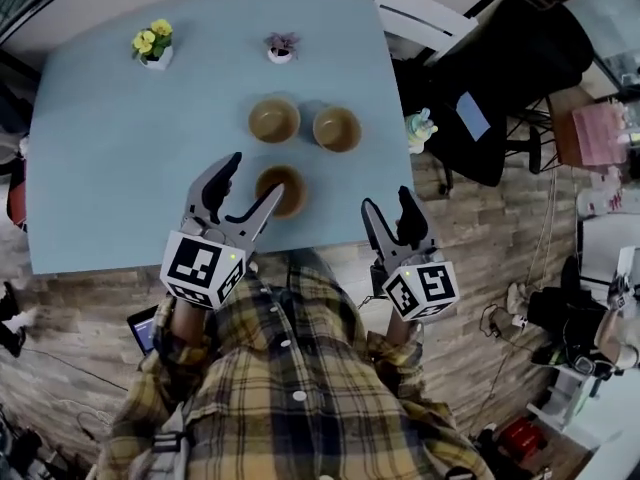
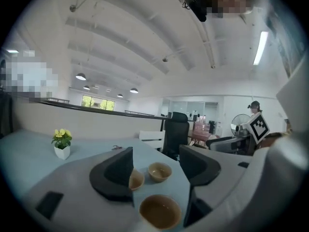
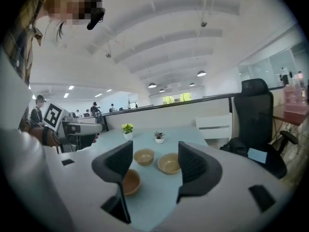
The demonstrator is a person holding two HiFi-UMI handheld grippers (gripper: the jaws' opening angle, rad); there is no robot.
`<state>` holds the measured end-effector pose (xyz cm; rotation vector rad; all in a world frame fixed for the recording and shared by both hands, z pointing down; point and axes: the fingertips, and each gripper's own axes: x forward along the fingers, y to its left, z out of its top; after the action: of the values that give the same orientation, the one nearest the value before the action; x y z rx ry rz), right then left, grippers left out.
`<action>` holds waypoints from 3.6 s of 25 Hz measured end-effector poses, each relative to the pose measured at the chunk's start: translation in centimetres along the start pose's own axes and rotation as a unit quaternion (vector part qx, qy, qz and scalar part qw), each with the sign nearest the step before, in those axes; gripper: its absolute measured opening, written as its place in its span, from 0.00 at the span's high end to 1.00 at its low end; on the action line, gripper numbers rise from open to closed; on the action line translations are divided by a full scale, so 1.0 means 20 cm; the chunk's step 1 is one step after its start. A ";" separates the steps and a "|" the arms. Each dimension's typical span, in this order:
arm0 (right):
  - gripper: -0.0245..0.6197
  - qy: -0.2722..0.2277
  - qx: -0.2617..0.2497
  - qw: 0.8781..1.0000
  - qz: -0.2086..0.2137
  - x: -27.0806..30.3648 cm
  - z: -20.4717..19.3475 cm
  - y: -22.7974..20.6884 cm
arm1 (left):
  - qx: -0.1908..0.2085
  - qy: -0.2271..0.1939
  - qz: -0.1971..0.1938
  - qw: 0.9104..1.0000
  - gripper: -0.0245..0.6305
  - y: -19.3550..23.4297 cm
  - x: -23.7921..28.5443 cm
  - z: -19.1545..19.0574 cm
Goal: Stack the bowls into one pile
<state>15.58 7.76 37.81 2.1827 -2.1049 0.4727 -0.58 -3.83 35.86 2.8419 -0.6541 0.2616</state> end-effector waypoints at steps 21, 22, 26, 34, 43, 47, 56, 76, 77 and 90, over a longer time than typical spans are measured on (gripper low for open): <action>0.54 0.049 -0.043 0.974 0.216 0.48 0.06 -0.16 | -0.018 0.006 0.193 0.981 0.53 0.07 0.10 0.01; 0.54 0.050 -0.044 0.974 0.218 0.48 0.06 -0.14 | -0.018 0.005 0.193 0.981 0.53 0.08 0.09 0.01; 0.54 0.051 -0.043 0.975 0.213 0.50 0.07 -0.10 | -0.018 0.006 0.185 0.982 0.53 0.10 0.09 0.01; 0.54 0.061 -0.053 0.975 0.208 0.57 0.07 -0.03 | -0.022 0.024 0.162 0.986 0.54 0.17 0.13 -0.04; 0.54 0.090 -0.051 0.971 0.215 0.63 -0.04 0.04 | -0.037 0.066 0.135 0.988 0.59 0.20 0.17 -0.20; 0.54 0.101 -0.033 0.971 0.215 0.64 -0.09 0.04 | -0.042 0.102 0.126 0.986 0.60 0.19 0.19 -0.33; 0.54 0.126 0.010 0.968 0.216 0.60 -0.23 0.02 | -0.041 0.175 0.116 0.977 0.66 0.19 0.23 -0.61; 0.54 0.135 0.039 0.966 0.216 0.55 -0.33 0.00 | -0.072 0.268 0.117 0.954 0.79 0.26 0.27 -1.04; 0.54 0.135 0.041 0.966 0.216 0.55 -0.33 0.00 | -0.072 0.270 0.115 0.953 0.80 0.26 0.27 -1.05; 0.54 0.142 0.048 0.964 0.218 0.55 -0.34 0.02 | -0.102 0.264 0.100 0.954 0.95 0.24 0.28 -1.04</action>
<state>14.08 -1.10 47.20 1.5566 -2.4254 0.8759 -0.42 -5.15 57.93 2.3533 -0.7867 0.8913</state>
